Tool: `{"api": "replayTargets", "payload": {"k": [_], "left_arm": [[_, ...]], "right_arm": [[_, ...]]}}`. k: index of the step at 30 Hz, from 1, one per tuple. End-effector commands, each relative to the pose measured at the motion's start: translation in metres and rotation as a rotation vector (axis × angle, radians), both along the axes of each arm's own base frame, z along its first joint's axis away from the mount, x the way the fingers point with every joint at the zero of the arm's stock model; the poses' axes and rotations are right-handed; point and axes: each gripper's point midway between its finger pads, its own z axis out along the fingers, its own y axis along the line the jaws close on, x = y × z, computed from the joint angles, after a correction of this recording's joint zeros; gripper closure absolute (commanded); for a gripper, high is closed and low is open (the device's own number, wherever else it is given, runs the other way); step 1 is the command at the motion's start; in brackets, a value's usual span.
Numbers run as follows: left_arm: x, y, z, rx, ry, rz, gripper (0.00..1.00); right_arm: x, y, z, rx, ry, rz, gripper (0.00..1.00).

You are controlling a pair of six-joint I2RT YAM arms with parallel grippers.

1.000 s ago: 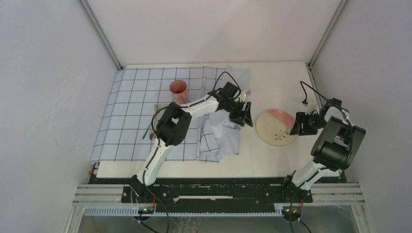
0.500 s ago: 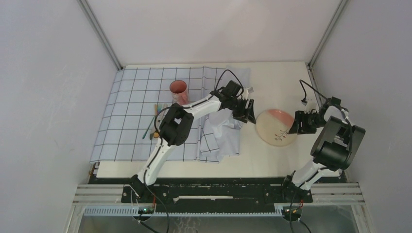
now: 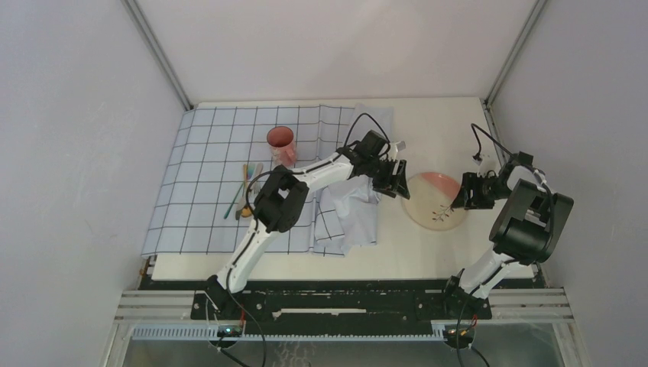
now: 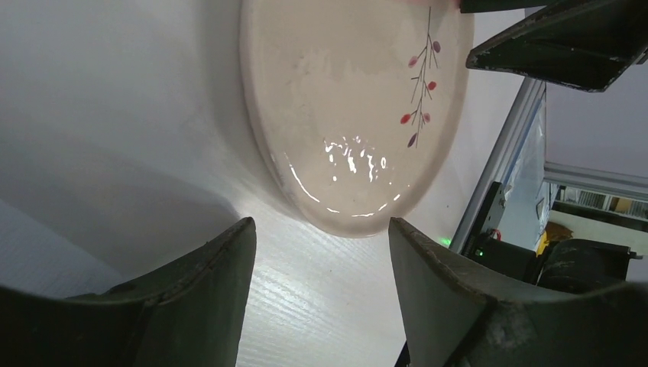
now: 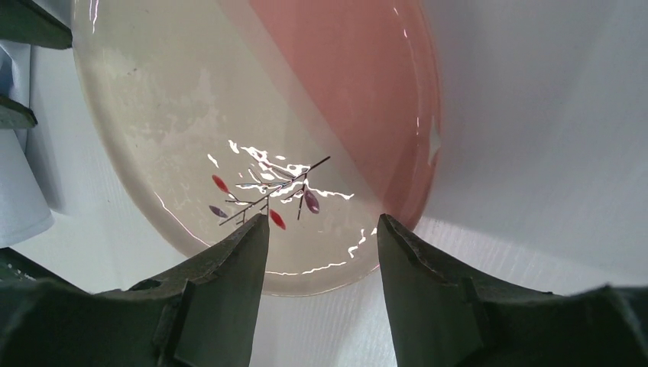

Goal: Set the dinner table for one person
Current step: Pick up the plate at the center of the board.

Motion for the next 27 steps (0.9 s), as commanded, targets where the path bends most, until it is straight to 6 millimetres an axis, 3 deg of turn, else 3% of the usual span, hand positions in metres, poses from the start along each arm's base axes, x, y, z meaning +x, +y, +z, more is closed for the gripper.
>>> {"api": "replayTargets", "payload": {"k": [1, 6, 17, 27], "left_arm": [[0.005, -0.017, 0.030, -0.074, -0.055, -0.005, 0.31], [0.007, -0.024, 0.030, -0.097, -0.024, 0.003, 0.31], [-0.007, -0.028, 0.002, -0.064, 0.010, -0.010, 0.31], [-0.011, -0.037, 0.014, -0.092, 0.016, -0.018, 0.31]], "right_arm": [[0.020, -0.002, 0.010, -0.001, -0.063, -0.008, 0.37], [0.022, 0.003, 0.008, 0.012, -0.061, -0.006, 0.37], [0.020, 0.016, 0.004, 0.089, -0.041, 0.004, 0.38], [0.020, 0.021, 0.010, 0.123, -0.055, 0.025, 0.38]]}}
